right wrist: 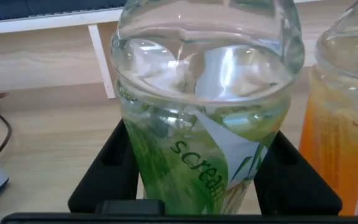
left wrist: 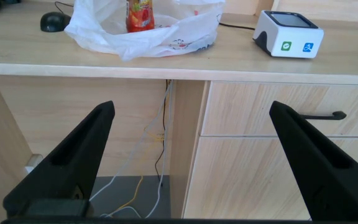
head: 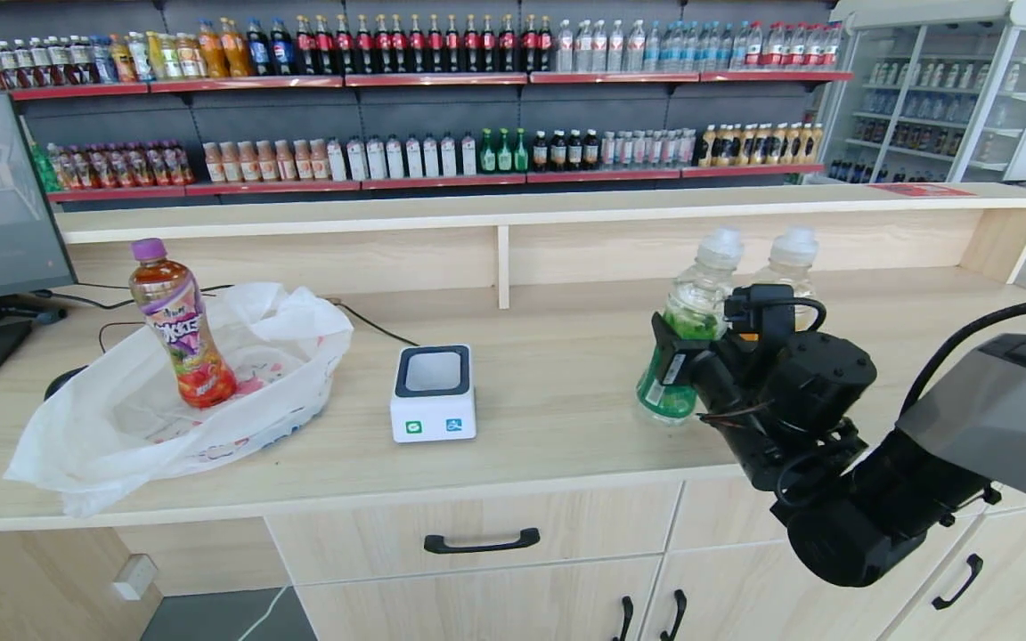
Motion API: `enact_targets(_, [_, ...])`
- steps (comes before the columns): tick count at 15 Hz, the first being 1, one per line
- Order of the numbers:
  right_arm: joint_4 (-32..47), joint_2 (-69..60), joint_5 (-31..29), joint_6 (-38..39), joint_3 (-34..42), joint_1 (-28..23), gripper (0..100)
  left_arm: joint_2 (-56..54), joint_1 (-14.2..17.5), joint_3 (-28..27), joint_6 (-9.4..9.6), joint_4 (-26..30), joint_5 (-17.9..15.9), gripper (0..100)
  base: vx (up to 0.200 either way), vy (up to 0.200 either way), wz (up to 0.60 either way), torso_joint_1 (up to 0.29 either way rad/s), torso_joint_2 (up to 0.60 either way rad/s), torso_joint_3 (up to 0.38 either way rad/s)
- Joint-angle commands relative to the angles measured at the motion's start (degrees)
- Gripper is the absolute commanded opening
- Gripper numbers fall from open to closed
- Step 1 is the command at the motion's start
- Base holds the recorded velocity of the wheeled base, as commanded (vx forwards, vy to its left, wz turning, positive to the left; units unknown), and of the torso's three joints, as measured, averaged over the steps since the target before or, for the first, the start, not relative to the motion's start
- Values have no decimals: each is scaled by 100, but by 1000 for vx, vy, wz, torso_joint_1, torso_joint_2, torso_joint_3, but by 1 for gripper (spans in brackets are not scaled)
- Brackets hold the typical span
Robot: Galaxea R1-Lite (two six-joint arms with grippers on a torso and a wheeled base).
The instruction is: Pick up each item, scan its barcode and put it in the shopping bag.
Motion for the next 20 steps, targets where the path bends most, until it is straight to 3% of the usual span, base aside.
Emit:
enact_targets(1, [-25,-745,1,0,359,-2,0,-2,0,7,-1,-1,1,100,0,0,0,0,0,0])
enact_targets(8, [-25,-2485,1,-18,1792,7,0,-2,0,-1,-1,-1,1,100,0,0,0,0,0,0])
enact_targets(14, [-25,-2793,10,-53,1977,33,0,-2,0,-1,-1,-1,1,100,0,0,0,0,0,0])
enact_targets(20, [-25,-2969,273,-317,2047,824,0,-2,0,-1,-1,-1,1,100,0,0,0,0,0,0])
